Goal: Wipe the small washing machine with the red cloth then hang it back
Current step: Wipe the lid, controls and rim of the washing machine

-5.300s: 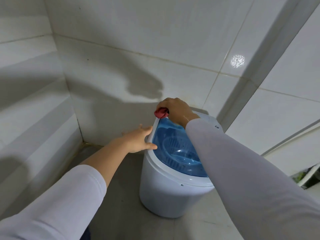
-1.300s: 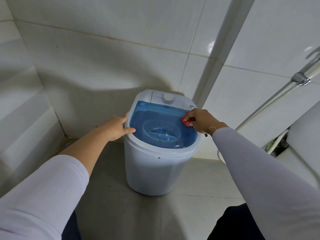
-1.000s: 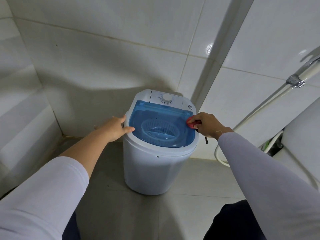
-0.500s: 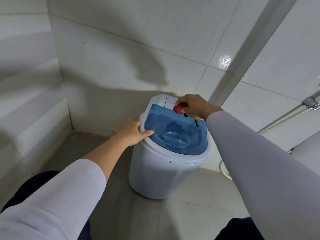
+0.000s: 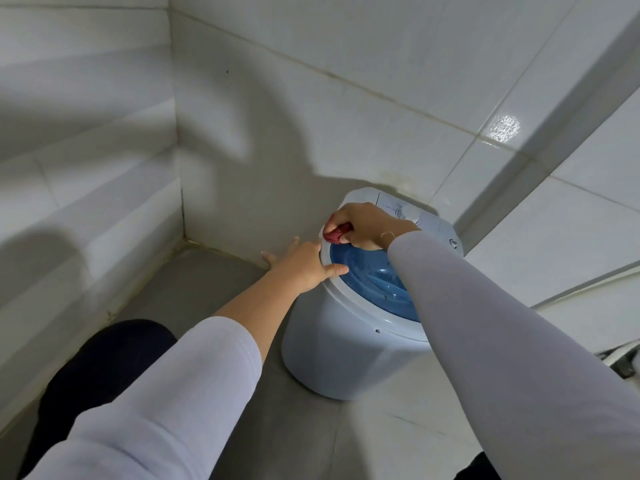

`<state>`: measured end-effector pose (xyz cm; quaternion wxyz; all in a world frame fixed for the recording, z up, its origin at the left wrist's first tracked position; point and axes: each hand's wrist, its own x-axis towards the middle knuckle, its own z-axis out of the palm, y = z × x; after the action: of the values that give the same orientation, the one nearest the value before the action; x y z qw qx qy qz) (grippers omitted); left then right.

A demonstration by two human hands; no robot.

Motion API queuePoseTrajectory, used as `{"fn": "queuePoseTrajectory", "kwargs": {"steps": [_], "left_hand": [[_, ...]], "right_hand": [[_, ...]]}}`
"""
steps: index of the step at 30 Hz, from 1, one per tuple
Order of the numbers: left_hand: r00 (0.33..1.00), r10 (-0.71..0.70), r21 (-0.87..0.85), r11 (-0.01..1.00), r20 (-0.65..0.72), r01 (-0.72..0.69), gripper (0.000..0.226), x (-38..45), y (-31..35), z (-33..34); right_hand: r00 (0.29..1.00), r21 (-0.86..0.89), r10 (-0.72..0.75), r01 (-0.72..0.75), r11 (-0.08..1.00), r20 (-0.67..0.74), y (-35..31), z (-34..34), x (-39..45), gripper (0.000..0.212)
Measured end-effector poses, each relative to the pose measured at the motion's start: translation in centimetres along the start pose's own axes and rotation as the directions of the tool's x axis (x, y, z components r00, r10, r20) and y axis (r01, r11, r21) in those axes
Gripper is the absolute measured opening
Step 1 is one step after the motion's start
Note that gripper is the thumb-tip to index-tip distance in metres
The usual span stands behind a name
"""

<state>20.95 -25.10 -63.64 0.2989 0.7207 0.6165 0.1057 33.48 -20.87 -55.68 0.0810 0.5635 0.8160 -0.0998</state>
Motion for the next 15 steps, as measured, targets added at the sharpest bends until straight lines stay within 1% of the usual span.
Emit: {"fn": "queuePoseTrajectory", "kwargs": {"steps": [5,9,15], "left_hand": [[1.0,-0.02,0.032,0.999,0.019,0.02,0.088,0.0,0.1,-0.1],[1.0,-0.016,0.008,1.0,0.024,0.015,0.088,-0.3,0.3,-0.4],[1.0,-0.017,-0.003,1.0,0.014,0.017,0.087,-0.2,0.2,-0.3]], "right_hand": [[0.999,-0.013,0.038,-0.039,0.999,-0.018,1.5,0.0,-0.9,0.034],[0.993,-0.025,0.117,-0.117,0.993,0.01,3.4,0.1,-2.6,0.033],[0.983,-0.006,0.182,-0.182,0.983,-0.014,6.0,0.6,-5.2,0.036]]}}
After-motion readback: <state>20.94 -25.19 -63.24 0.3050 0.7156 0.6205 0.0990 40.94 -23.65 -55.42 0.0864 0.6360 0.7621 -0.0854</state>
